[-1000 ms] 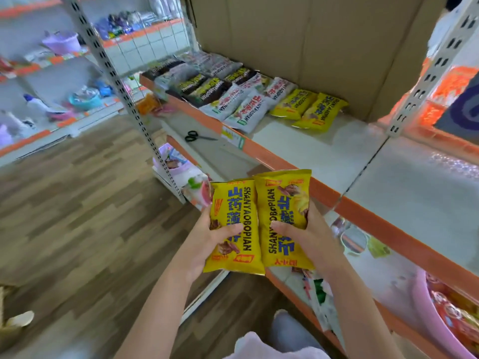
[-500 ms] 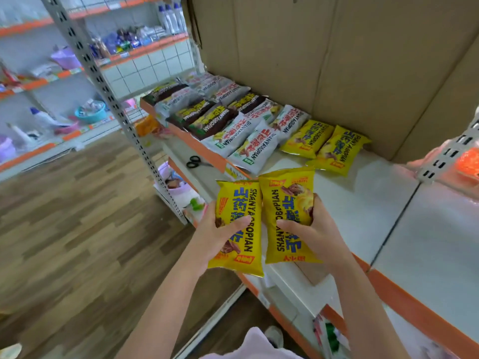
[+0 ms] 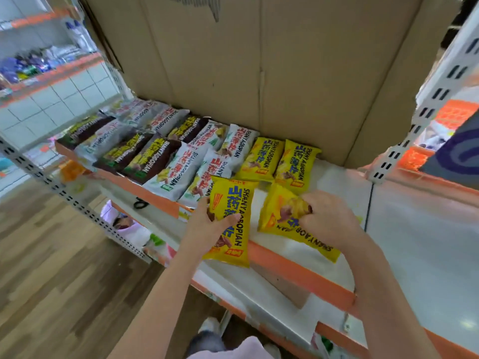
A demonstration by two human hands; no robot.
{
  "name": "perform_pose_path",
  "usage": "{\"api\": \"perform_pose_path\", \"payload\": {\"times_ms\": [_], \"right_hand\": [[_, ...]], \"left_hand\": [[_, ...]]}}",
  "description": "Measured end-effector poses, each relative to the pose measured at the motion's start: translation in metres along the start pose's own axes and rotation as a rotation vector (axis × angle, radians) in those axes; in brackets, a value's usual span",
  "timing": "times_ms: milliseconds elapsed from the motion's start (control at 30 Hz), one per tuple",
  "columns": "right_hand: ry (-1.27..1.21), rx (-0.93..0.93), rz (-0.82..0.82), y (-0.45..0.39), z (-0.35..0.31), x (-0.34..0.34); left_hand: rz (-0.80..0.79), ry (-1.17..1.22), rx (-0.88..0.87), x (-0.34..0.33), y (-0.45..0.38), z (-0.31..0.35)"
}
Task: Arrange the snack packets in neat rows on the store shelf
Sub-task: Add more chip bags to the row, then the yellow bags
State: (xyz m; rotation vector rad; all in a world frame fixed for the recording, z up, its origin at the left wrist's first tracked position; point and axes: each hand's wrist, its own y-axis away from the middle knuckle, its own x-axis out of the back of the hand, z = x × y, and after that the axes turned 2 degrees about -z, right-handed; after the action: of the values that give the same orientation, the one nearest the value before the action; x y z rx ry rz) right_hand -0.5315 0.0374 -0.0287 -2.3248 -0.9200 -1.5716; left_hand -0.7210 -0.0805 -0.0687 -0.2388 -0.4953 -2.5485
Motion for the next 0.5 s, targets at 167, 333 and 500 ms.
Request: {"api": "perform_pose_path", "payload": {"times_ms": [167,333,500], "right_hand": [[0.32,-0.032,-0.038,-0.022,-0.007,-0.025],[-0.024,-0.301,0.379,-0.014,-0.007,-0.054],[-0.192,-0.757,0.556,0.005,-0.002,-0.078]], "left_hand": [[-0.154,-0.066,-0.091,0.003,-0.045,0.012],[-0.317,-0.194,-0.192,0.0,-0.075,0.008],[-0.292,-0.511,-0.413,-0.007,-0.085,-0.004]]}}
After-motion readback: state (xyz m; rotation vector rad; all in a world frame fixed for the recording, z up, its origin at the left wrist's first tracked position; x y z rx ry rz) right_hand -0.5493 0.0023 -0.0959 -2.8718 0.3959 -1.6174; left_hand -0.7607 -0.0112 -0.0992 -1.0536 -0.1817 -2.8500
